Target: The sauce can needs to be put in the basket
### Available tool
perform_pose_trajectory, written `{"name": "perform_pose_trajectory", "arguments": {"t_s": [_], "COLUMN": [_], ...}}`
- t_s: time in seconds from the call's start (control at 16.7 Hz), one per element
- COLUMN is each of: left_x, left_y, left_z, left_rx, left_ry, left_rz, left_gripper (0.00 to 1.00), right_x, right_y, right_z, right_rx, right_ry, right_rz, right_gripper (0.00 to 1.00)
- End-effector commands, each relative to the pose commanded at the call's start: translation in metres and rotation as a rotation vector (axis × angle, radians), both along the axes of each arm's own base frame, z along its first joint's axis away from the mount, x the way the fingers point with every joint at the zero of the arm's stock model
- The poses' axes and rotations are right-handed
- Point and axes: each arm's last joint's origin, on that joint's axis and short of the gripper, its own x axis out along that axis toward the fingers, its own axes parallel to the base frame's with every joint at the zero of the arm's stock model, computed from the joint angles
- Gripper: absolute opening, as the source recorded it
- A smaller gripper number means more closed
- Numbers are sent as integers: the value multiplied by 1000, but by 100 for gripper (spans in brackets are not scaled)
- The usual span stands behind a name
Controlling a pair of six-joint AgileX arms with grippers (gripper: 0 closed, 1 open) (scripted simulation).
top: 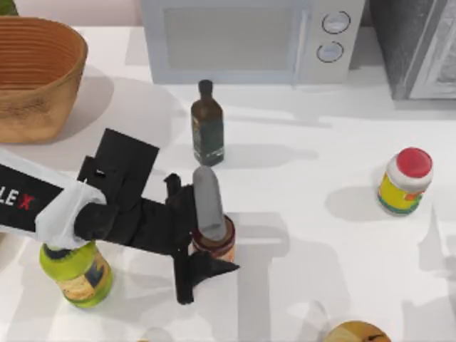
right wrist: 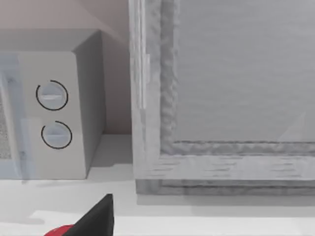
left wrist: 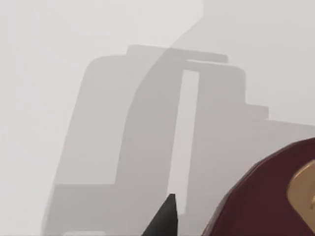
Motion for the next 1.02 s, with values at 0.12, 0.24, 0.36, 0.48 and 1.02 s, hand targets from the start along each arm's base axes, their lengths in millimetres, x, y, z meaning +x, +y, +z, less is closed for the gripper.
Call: {"name": "perform_pose_trajectory", "arguments": {"t_s": [0.12, 0.24, 0.36, 0.48, 1.02], "left_x": [0, 0, 3, 10, 94], "left_y": [0, 0, -1, -2, 80], "left_z": [0, 1, 1, 5, 151], "left_rx": [0, 0, 23, 65, 81], "left_ry": [0, -1, 28, 79, 85], "left_rz": [0, 1, 28, 95, 840], "left_gripper": [0, 0, 0, 0, 0], "right_x": [0, 0, 0, 0, 0], "right_y": [0, 0, 0, 0, 0], "right_z": [0, 0, 0, 0, 0], "right_rx": [0, 0, 0, 0, 0], "right_ry": [0, 0, 0, 0, 0], "right_rz": [0, 0, 0, 0, 0], "right_gripper": [100, 100, 100, 100, 100]}}
